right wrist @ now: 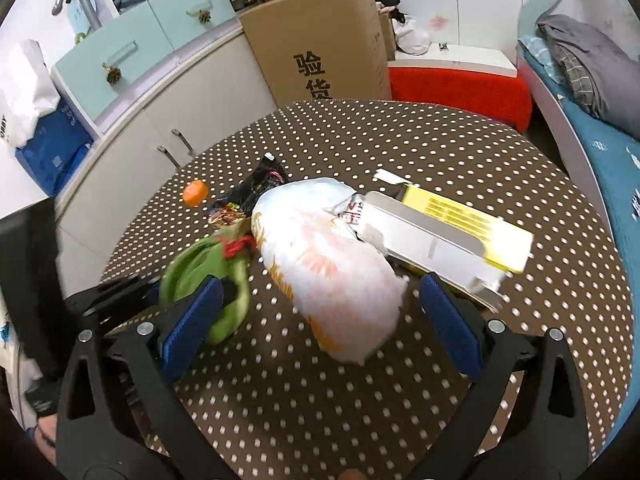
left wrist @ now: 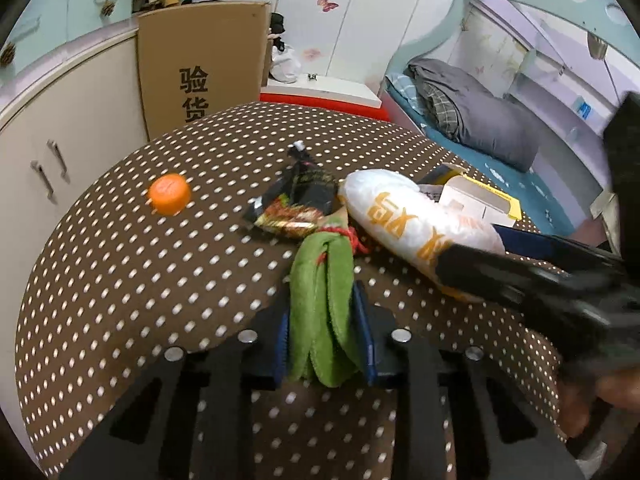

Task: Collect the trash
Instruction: 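Grasp the green cloth bag with the left tool while the right grasps the white plastic bag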

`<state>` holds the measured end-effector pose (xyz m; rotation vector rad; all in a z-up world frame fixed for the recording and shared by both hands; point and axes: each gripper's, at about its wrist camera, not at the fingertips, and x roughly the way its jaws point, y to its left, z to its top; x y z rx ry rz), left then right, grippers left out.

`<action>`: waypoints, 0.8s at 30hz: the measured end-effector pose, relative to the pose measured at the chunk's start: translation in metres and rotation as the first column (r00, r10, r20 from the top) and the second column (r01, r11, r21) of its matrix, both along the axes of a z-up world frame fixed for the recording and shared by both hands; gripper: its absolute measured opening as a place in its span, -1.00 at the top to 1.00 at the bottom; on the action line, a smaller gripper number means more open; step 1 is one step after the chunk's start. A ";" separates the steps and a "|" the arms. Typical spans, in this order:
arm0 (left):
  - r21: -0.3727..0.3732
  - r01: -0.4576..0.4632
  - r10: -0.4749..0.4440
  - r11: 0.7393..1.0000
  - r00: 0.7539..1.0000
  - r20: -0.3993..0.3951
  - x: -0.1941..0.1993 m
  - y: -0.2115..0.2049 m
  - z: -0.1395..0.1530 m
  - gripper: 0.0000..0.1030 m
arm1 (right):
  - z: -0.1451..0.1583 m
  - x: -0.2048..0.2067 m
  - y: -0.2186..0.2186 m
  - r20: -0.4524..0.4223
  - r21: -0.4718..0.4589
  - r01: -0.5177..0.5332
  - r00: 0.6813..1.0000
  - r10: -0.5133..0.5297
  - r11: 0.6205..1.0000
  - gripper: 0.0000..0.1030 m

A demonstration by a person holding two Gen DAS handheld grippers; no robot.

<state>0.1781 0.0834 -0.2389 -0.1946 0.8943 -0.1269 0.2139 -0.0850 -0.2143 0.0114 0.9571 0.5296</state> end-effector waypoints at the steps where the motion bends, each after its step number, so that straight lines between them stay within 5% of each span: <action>1: -0.002 -0.003 0.003 1.000 1.000 0.001 -0.003 0.002 0.000 0.48 | -0.004 0.002 0.003 -0.010 -0.011 -0.002 1.000 0.002 1.000 -0.29; 3: -0.004 -0.012 0.012 1.000 1.000 0.003 -0.009 0.007 0.001 0.48 | -0.011 0.000 0.009 -0.018 -0.021 -0.016 1.000 0.015 1.000 0.01; 7: -0.016 -0.033 0.033 0.999 0.999 0.001 -0.022 0.015 0.001 0.48 | -0.011 -0.015 0.009 -0.022 0.005 -0.033 0.999 0.033 0.999 0.19; 16: -0.051 -0.056 0.057 0.997 0.998 0.016 -0.058 0.025 0.006 0.56 | 0.007 -0.065 -0.030 -0.025 0.130 -0.005 1.000 0.009 0.992 0.22; 24: -0.050 -0.006 0.010 0.999 0.996 0.090 -0.072 0.005 0.041 0.56 | 0.055 -0.088 -0.081 0.076 0.187 0.069 0.993 -0.085 0.980 0.22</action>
